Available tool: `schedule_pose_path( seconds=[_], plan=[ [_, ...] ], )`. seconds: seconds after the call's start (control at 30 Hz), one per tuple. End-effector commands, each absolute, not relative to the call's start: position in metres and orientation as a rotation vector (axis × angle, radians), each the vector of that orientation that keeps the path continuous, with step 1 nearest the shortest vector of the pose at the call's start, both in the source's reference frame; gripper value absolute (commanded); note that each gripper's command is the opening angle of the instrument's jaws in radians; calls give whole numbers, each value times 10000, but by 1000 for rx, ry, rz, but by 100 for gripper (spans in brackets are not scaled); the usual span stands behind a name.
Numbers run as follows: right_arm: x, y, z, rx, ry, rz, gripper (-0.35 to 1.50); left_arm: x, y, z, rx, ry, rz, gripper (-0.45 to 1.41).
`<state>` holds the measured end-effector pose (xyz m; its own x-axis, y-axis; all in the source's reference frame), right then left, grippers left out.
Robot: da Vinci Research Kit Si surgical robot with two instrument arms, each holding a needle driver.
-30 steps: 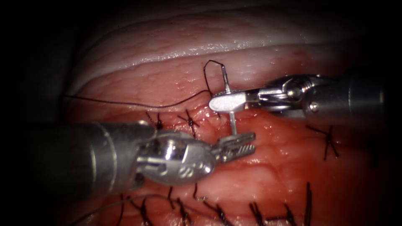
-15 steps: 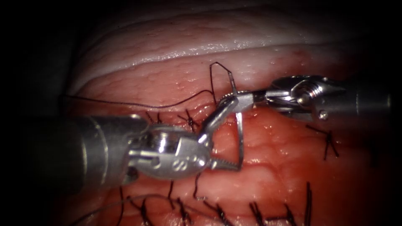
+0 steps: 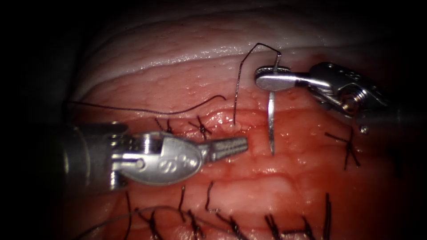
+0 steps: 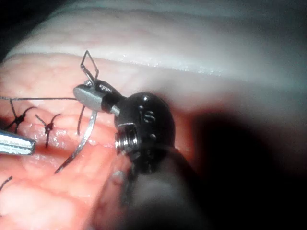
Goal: Wound Closure
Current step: Insert left needle holder into wound to widen opening
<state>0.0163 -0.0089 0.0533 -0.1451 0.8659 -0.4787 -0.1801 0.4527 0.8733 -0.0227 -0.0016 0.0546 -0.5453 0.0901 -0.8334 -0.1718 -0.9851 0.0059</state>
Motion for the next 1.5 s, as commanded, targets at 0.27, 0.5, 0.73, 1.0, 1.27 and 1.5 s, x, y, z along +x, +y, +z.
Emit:
schedule_pose_path(
  seconds=[0.27,0.5,0.73,1.0,1.27,1.5],
  plan=[
    [172,-97,531,626,1501,943,-35,-234,-11,602,-1174,-114,2780,-45],
    [179,-100,531,608,1515,911,-35,-233,0,636,-984,-237,2859,-45],
    [187,-108,534,579,1539,839,-35,-228,18,655,-928,-281,2849,-45],
    [192,-108,534,545,1544,797,-35,-230,37,677,-911,-287,2824,-45],
    [193,-100,541,496,1573,720,-35,-240,28,694,-879,-399,2853,-45],
    [193,-93,542,468,1615,687,-35,-241,5,697,-845,-548,2898,-45]
  ],
)
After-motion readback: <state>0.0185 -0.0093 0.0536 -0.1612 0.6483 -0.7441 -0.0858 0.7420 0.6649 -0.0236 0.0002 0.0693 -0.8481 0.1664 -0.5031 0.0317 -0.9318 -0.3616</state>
